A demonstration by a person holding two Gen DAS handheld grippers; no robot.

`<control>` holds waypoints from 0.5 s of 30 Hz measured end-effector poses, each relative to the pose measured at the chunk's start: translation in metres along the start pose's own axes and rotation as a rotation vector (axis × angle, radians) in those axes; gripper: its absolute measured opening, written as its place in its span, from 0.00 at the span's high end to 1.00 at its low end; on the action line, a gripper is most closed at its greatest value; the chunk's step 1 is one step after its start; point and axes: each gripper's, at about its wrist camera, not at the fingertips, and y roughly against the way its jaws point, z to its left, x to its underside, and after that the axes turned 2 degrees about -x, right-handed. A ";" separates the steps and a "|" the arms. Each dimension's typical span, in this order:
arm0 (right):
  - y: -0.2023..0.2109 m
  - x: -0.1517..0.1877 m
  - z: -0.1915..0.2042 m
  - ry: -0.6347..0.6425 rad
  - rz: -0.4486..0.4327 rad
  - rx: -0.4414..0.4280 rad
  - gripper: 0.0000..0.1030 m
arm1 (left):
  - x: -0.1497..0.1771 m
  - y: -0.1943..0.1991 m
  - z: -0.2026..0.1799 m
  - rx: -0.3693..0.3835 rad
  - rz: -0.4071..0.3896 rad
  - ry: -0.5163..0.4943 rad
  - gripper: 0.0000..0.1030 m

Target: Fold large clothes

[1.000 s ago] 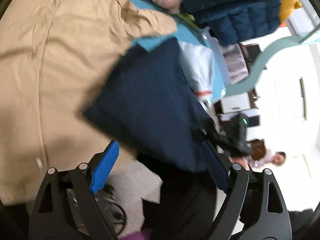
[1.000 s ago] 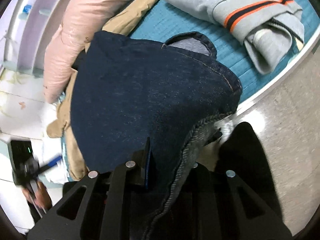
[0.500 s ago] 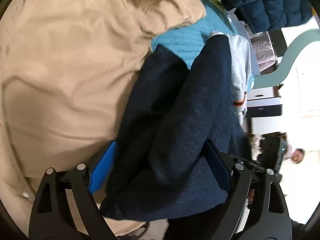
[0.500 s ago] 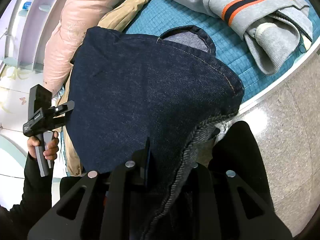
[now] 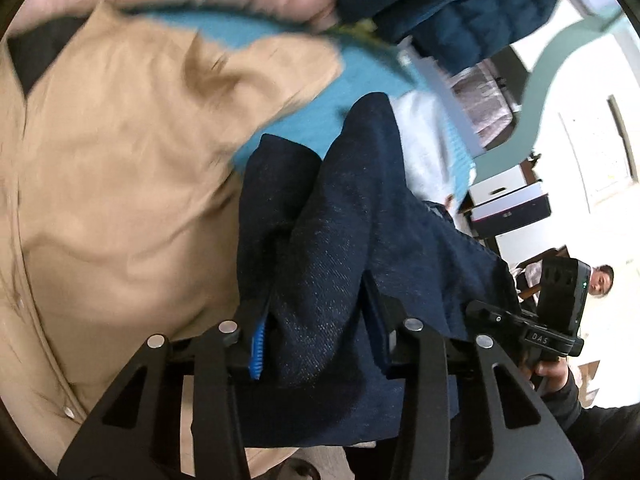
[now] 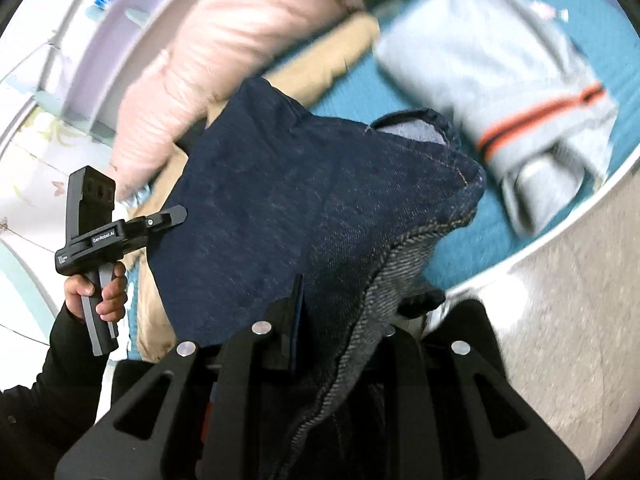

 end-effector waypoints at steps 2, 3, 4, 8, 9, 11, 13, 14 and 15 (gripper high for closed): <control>0.025 -0.009 0.004 0.019 -0.073 -0.002 0.85 | -0.016 0.010 -0.019 0.016 -0.039 -0.036 0.62; 0.035 -0.013 0.004 0.024 -0.103 -0.001 0.84 | -0.022 0.013 -0.029 0.022 -0.053 -0.057 0.62; 0.046 -0.018 0.004 0.029 -0.139 0.004 0.85 | -0.037 0.016 -0.045 0.030 -0.072 -0.095 0.62; 0.085 -0.037 -0.008 0.020 -0.273 0.045 0.85 | -0.090 -0.001 -0.100 0.037 -0.102 -0.205 0.62; 0.090 -0.040 -0.014 0.007 -0.298 0.056 0.84 | -0.108 -0.012 -0.117 0.038 -0.102 -0.244 0.62; 0.102 -0.049 -0.028 -0.014 -0.354 0.097 0.84 | -0.133 -0.028 -0.141 0.038 -0.095 -0.296 0.62; 0.109 -0.055 -0.043 -0.050 -0.399 0.115 0.84 | -0.161 -0.053 -0.166 0.047 -0.090 -0.338 0.62; 0.113 -0.059 -0.052 -0.066 -0.429 0.132 0.84 | -0.174 -0.064 -0.176 0.054 -0.090 -0.350 0.62; 0.115 -0.061 -0.058 -0.077 -0.452 0.143 0.84 | -0.189 -0.077 -0.188 0.065 -0.095 -0.366 0.62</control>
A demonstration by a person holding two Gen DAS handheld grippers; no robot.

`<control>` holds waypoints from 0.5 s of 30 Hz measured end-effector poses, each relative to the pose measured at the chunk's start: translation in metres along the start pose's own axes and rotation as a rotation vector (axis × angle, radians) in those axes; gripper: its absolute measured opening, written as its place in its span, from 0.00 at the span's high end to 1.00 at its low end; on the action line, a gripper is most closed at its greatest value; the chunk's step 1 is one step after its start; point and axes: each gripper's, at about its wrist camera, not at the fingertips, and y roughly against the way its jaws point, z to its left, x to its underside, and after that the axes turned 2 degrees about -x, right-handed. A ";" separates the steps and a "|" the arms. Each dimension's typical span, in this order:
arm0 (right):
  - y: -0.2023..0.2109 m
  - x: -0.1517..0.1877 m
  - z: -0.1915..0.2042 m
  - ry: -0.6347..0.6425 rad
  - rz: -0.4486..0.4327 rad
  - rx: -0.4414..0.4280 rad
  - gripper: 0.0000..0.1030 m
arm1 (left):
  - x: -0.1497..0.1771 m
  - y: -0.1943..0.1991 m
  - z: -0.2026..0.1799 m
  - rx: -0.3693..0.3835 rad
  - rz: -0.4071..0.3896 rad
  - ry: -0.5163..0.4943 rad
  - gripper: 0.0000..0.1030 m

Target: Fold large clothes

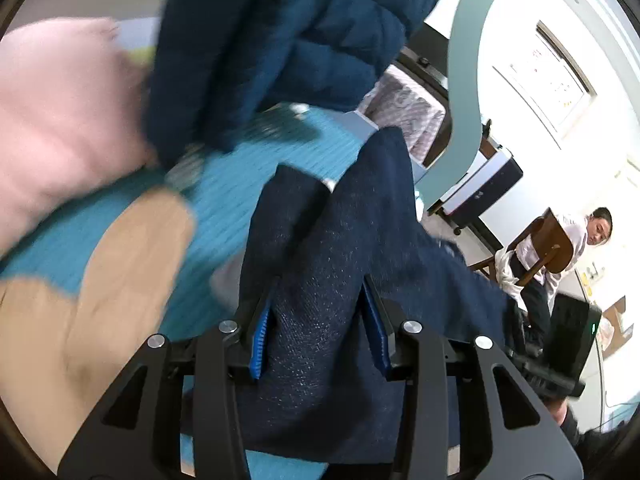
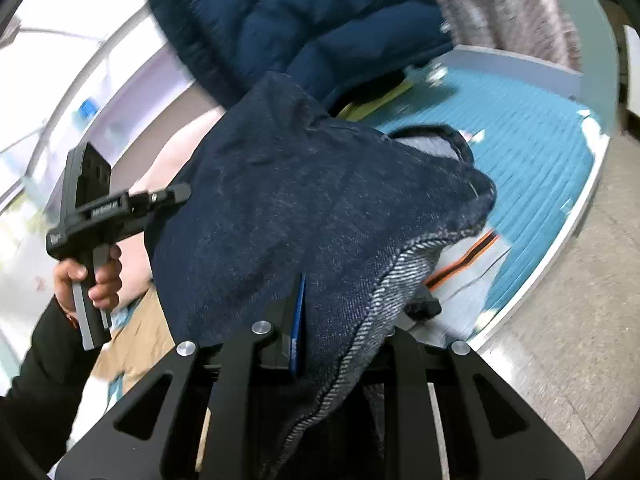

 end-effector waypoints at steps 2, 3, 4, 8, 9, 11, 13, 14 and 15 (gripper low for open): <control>-0.006 -0.009 -0.014 -0.033 -0.048 0.023 0.84 | -0.023 -0.022 -0.004 0.025 -0.018 -0.010 0.62; -0.007 -0.014 -0.022 -0.043 -0.065 0.035 0.84 | -0.033 -0.033 -0.007 0.034 -0.025 -0.012 0.62; -0.012 -0.017 -0.026 -0.046 -0.081 0.052 0.84 | -0.046 -0.049 -0.010 0.033 -0.020 -0.021 0.62; -0.039 -0.027 -0.052 -0.092 -0.097 0.077 0.84 | -0.064 -0.095 -0.008 0.006 -0.001 -0.060 0.62; -0.042 -0.024 -0.056 -0.095 -0.102 0.084 0.84 | -0.064 -0.107 0.000 0.005 0.011 -0.050 0.62; -0.058 -0.017 -0.062 -0.081 -0.104 0.116 0.84 | -0.066 -0.132 0.013 0.002 0.031 -0.034 0.62; -0.070 -0.006 -0.073 -0.100 -0.082 0.137 0.84 | -0.055 -0.156 0.023 -0.022 0.068 -0.034 0.62; -0.077 0.001 -0.079 -0.112 -0.066 0.143 0.84 | -0.047 -0.172 0.029 -0.057 0.105 -0.028 0.61; -0.083 0.011 -0.088 -0.138 -0.043 0.146 0.84 | -0.040 -0.184 0.036 -0.077 0.130 -0.020 0.61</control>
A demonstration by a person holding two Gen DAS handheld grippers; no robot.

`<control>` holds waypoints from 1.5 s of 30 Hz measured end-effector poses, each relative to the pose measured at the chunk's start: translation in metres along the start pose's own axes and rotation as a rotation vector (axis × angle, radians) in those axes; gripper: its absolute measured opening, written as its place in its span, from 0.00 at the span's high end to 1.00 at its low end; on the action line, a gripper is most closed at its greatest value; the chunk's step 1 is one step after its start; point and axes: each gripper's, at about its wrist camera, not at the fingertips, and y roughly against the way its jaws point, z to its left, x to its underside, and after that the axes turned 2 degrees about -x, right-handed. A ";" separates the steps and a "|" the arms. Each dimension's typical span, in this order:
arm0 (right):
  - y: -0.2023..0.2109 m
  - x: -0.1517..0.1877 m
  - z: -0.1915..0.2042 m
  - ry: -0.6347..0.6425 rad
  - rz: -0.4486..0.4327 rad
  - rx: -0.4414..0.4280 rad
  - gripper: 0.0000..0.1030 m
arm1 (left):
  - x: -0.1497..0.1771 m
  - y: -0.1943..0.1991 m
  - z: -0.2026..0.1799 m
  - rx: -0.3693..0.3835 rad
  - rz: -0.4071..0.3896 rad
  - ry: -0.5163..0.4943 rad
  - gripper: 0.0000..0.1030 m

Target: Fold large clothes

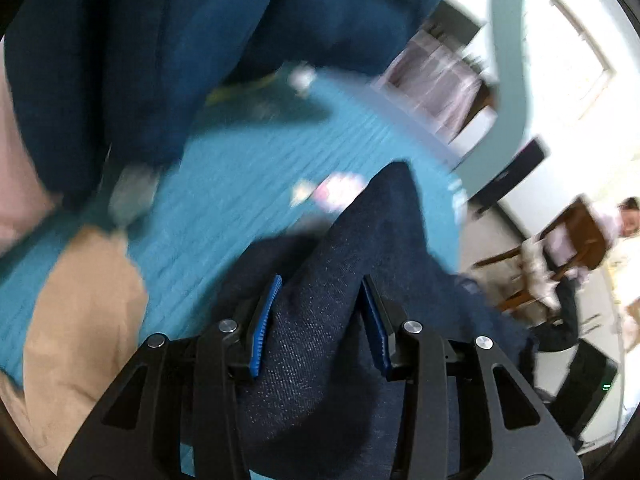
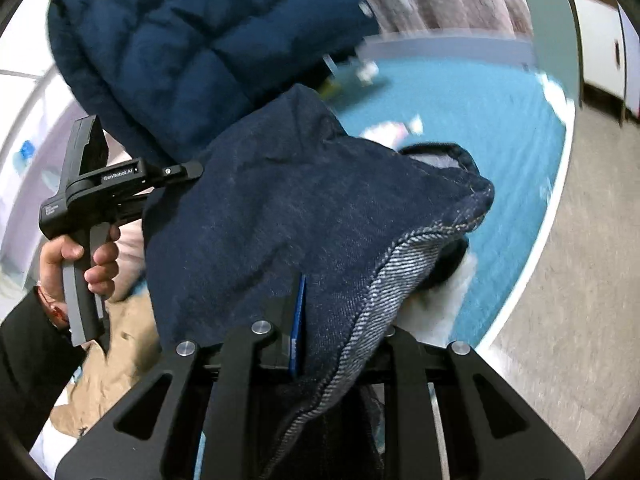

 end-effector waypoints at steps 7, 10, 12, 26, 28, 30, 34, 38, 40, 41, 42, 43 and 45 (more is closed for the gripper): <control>0.038 -0.028 0.017 0.029 -0.119 -0.105 0.85 | -0.019 0.047 -0.015 0.089 -0.140 -0.019 0.62; 0.068 -0.050 0.029 0.068 -0.200 -0.149 0.85 | -0.035 0.088 -0.029 0.158 -0.261 -0.026 0.62; 0.083 -0.058 0.035 0.095 -0.241 -0.172 0.85 | -0.043 0.108 -0.035 0.173 -0.318 -0.040 0.62; -0.006 0.008 -0.054 -0.075 -0.006 0.027 0.60 | 0.016 -0.017 0.037 -0.052 -0.023 0.201 0.31; 0.000 0.003 -0.049 -0.048 0.000 0.041 0.60 | 0.011 -0.003 0.031 -0.085 -0.047 0.183 0.32; 0.011 -0.005 -0.050 -0.074 0.008 0.018 0.59 | 0.009 0.022 0.023 -0.069 -0.128 0.150 0.31; 0.048 -0.016 -0.050 -0.053 -0.064 0.067 0.53 | 0.016 0.079 -0.007 -0.042 -0.279 0.028 0.31; 0.058 -0.038 -0.028 0.069 -0.136 0.078 0.53 | 0.035 0.065 -0.046 0.029 -0.190 -0.098 0.31; 0.048 -0.043 -0.021 0.113 -0.114 0.068 0.69 | 0.045 0.035 -0.055 -0.043 -0.115 -0.140 0.31; 0.038 -0.043 -0.018 0.131 -0.083 0.067 0.77 | 0.049 0.013 -0.054 -0.109 -0.045 -0.151 0.33; 0.017 -0.041 -0.019 0.154 -0.016 0.103 0.82 | 0.053 -0.002 -0.052 -0.157 -0.030 -0.162 0.33; 0.000 -0.037 -0.024 0.159 0.037 0.142 0.89 | 0.055 -0.008 -0.049 -0.177 -0.037 -0.163 0.33; -0.037 -0.022 -0.047 0.145 0.155 0.184 1.00 | 0.051 -0.013 -0.042 -0.168 -0.028 -0.112 0.33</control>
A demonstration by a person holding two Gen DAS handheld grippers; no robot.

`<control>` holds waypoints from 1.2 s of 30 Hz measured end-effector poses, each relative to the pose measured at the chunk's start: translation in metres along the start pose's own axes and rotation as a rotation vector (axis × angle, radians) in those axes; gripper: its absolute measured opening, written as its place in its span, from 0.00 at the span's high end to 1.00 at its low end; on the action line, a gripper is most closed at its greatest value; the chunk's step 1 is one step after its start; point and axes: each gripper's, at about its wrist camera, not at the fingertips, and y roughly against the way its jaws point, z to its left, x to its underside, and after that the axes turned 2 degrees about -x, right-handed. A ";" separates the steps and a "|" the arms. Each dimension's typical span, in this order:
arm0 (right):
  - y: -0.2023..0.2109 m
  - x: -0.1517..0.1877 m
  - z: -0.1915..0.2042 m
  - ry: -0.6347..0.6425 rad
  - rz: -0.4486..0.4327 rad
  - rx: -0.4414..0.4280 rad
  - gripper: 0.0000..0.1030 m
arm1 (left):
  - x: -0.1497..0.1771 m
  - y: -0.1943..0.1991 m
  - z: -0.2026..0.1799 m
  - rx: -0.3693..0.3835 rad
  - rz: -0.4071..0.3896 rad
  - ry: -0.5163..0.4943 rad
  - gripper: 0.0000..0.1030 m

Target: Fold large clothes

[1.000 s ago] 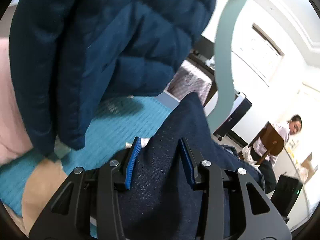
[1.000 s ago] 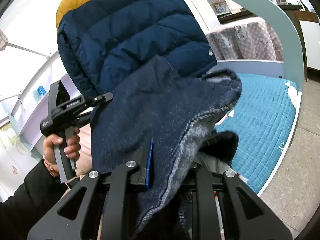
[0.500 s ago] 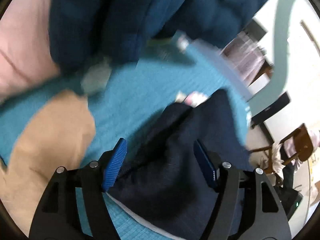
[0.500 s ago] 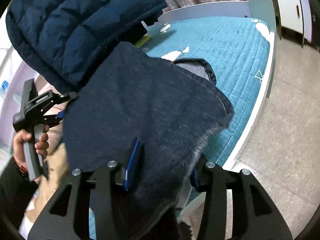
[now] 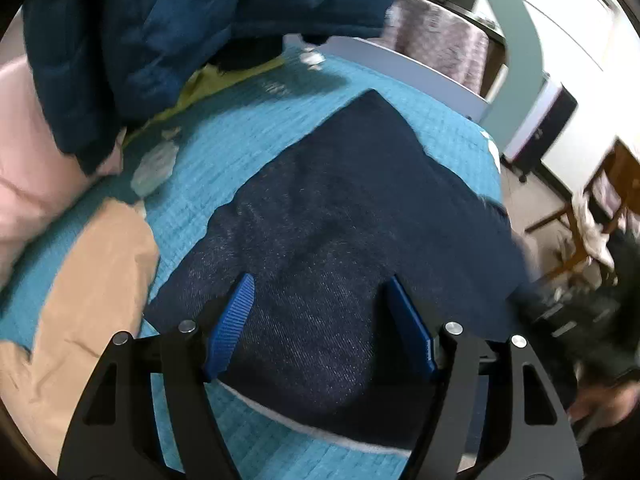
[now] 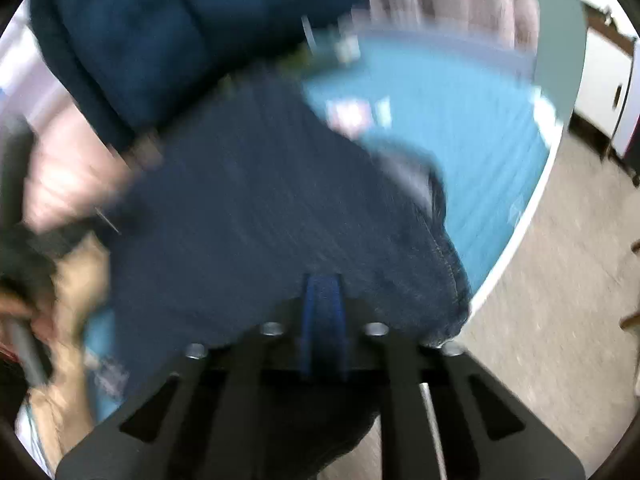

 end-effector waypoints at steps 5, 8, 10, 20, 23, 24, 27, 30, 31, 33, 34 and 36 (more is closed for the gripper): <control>-0.018 0.006 -0.007 -0.033 0.021 -0.006 1.00 | -0.003 0.000 -0.007 -0.030 0.011 0.001 0.33; -0.008 0.004 -0.006 -0.045 0.002 -0.010 0.96 | 0.001 0.018 -0.005 0.007 -0.049 0.021 0.32; 0.006 0.002 0.000 -0.047 -0.035 -0.028 0.94 | 0.005 0.032 -0.007 0.005 -0.061 -0.004 0.32; 0.101 0.011 0.089 0.076 -0.135 -0.149 0.81 | 0.073 0.168 -0.003 -0.070 -0.153 0.105 0.14; 0.123 0.022 0.119 0.109 -0.139 -0.175 0.70 | 0.102 0.207 -0.002 -0.115 -0.159 0.139 0.14; 0.133 0.029 0.133 0.128 -0.138 -0.182 0.68 | 0.111 0.218 -0.002 -0.124 -0.166 0.147 0.14; 0.154 0.048 0.167 0.172 -0.136 -0.202 0.63 | 0.144 0.258 -0.006 -0.192 -0.195 0.163 0.14; 0.168 0.073 0.194 0.218 -0.129 -0.211 0.60 | 0.172 0.288 -0.004 -0.228 -0.206 0.200 0.14; 0.172 0.080 0.201 0.226 -0.122 -0.218 0.60 | 0.180 0.297 -0.003 -0.241 -0.211 0.213 0.14; 0.178 0.092 0.212 0.232 -0.114 -0.233 0.60 | 0.197 0.319 -0.002 -0.258 -0.236 0.233 0.13; 0.181 0.098 0.217 0.238 -0.112 -0.238 0.60 | 0.203 0.325 -0.001 -0.269 -0.240 0.241 0.13; 0.189 0.108 0.228 0.252 -0.109 -0.248 0.60 | 0.215 0.341 0.000 -0.286 -0.253 0.254 0.13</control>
